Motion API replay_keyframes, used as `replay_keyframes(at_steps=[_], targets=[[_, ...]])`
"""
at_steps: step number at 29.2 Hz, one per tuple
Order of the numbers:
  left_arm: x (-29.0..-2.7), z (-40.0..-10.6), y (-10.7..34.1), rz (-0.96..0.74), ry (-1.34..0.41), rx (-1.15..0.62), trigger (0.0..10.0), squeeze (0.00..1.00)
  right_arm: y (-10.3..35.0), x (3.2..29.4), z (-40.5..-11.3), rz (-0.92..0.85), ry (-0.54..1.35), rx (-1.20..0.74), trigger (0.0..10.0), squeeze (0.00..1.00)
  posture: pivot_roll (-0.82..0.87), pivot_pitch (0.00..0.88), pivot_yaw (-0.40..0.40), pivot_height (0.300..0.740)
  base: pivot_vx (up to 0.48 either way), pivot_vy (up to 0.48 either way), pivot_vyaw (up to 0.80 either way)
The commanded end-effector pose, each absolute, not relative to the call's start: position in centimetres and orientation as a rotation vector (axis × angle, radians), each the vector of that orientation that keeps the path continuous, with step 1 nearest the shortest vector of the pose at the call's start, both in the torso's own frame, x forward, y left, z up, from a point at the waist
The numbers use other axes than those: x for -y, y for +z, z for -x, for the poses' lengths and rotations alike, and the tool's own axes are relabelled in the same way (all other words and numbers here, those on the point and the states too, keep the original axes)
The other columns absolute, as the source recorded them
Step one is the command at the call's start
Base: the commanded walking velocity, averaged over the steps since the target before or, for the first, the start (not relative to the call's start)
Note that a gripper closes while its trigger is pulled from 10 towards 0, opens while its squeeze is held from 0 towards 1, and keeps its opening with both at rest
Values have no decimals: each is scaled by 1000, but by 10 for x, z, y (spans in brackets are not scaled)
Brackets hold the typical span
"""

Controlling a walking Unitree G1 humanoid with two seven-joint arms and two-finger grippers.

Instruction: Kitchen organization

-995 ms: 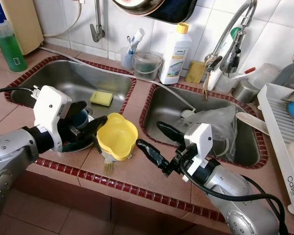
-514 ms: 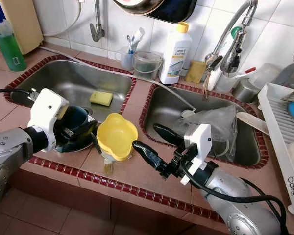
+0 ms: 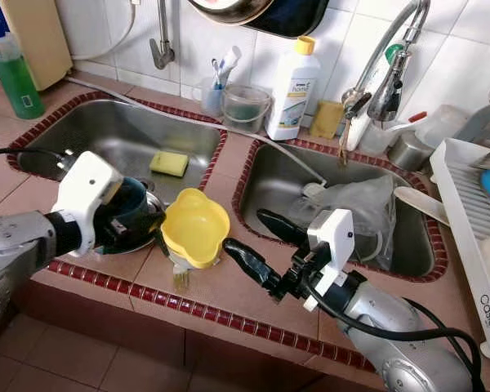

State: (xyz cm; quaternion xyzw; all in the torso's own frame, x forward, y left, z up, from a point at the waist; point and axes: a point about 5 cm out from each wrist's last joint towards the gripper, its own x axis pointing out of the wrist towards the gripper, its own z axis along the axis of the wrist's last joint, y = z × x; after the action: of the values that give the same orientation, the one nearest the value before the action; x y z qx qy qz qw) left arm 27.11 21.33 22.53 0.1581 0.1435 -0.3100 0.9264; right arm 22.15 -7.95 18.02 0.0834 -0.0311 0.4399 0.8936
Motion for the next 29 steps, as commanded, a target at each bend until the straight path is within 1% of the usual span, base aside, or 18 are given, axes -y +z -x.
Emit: replay_keyframes(at_steps=[1, 8, 14, 18, 22, 29], targets=[[-206, -270, 229, -345, -678, -286, 10000, 0, 182, 80, -220, -168, 915, 67, 10000, 0, 97, 63, -113, 740, 0, 0, 0], [-198, -277, 233, -391, -698, -314, 10000, 0, 183, 80, -219, -171, 908, 71, 10000, 0, 84, 59, -103, 740, 0, 0, 0], [-205, -276, 228, -433, -691, -391, 10000, 0, 182, 81, -218, -174, 895, 73, 10000, 0, 77, 56, -91, 740, 0, 0, 0], [-215, -278, 228, -430, -638, -425, 10000, 0, 182, 81, -217, -180, 888, 72, 10000, 0, 78, 55, -85, 740, 0, 0, 0], [-220, -279, 233, -420, -606, -403, 10000, 0, 181, 81, -216, -184, 889, 72, 10000, 0, 83, 56, -85, 740, 0, 0, 0], [-220, -281, 244, -389, -595, -349, 10000, 0, 181, 80, -217, -186, 895, 72, 10000, 0, 95, 60, -93, 740, 0, 0, 0]])
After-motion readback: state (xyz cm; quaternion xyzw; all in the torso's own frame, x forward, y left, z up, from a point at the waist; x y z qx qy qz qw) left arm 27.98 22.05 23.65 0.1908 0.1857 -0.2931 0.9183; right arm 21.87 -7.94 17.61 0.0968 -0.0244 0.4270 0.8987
